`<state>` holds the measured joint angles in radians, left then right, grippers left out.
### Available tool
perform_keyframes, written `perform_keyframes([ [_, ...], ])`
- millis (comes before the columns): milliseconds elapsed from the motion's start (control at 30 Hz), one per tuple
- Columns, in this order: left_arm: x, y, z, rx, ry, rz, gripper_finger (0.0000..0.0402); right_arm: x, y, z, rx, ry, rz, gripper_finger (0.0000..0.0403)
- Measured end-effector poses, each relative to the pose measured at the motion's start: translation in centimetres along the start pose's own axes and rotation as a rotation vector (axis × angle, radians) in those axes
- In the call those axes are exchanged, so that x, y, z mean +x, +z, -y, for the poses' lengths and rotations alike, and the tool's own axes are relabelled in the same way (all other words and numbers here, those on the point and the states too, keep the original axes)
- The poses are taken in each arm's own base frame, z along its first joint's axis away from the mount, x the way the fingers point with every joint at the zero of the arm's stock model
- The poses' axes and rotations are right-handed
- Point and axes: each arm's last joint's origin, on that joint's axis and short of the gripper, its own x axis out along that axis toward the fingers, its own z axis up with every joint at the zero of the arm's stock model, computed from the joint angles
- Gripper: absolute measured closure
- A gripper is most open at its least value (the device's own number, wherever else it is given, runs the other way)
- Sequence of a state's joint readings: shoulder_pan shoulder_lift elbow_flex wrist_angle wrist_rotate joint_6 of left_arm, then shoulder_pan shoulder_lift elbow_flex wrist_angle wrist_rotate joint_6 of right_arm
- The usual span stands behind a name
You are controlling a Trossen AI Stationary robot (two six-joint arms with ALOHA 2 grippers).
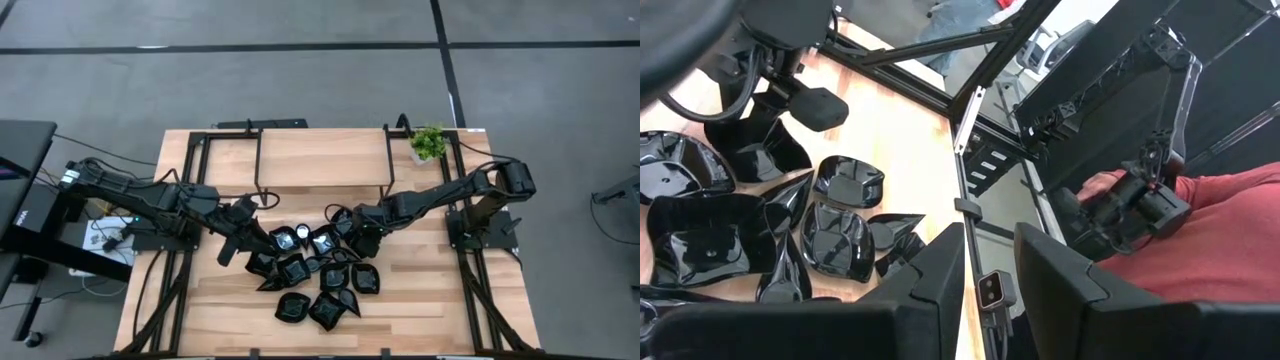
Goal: Pick & Place Mini shaped plates
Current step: Put the black distorted square plate on the shelf
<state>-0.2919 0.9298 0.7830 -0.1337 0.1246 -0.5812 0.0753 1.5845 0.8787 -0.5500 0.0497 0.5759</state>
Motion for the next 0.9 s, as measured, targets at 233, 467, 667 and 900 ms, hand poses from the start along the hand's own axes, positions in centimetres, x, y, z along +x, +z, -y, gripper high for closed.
perform_keyframes([
  [233,0.0,0.0,0.0,0.0,0.0,0.0,0.031,0.11,0.03,-0.03,0.0,0.001,0.001,0.0308],
  [467,0.0,0.0,0.0,0.0,0.0,0.0,0.0309,0.14,0.03,-0.03,0.0,0.0,0.0,0.0342],
  [667,0.0,0.0,0.0,0.0,0.0,0.0,0.031,0.14,0.02,-0.02,0.0,0.0,0.0,0.0357],
  [900,0.0,0.0,0.0,0.0,0.0,0.0,0.0309,0.14,0.03,-0.03,0.0,0.0,0.0,0.0373],
])
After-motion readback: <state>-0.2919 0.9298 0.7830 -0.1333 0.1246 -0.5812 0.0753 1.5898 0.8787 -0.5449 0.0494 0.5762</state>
